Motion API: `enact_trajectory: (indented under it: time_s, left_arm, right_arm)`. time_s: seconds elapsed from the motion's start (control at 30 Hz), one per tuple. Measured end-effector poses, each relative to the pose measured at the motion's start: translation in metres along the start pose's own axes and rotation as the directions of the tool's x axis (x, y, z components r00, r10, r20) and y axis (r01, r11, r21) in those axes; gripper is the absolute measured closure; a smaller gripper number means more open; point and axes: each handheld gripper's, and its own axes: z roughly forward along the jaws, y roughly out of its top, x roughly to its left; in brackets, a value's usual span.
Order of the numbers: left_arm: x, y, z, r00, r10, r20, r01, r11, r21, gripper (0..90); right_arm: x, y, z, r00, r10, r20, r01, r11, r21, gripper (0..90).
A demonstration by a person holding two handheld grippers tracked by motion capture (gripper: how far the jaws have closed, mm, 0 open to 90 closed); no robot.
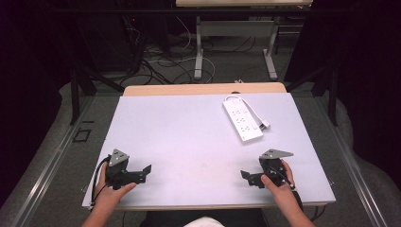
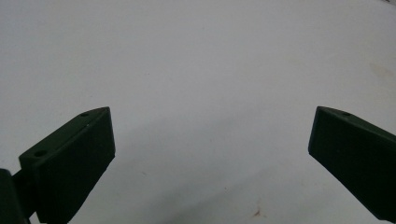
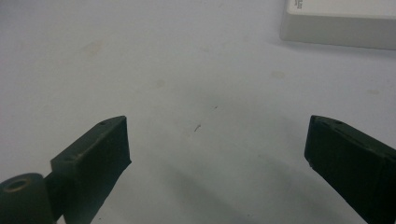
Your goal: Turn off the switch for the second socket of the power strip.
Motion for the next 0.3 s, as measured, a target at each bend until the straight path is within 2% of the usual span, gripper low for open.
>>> enact_trajectory:
  time_s: [0.2,0.23,0.3]
  left_arm:
    - [-0.0005,0.0006,0.0005,0.9999,-0.003,0.010,0.003,1.0000,0.005,0.7]
    - [0.0002,0.0009,0.0004,0.9999,0.007,0.009,-0.007,0.9999,0.009,0.7]
    - [0.0005,0.0011,0.0008,0.9999,0.007,0.008,-0.007,0.9999,0.009,0.7]
  right_arm:
    - [-0.0020,-0.0002,-0.0012,1.0000,-0.004,0.008,0.004,1.000,-0.003,6.5]
    - [-0.0013,0.0002,-0.0020,0.9999,0.015,0.005,-0.015,1.000,-0.003,6.5]
    - [-0.0021,0.0004,-0.0024,0.9998,0.019,0.009,-0.019,1.000,-0.007,6.6]
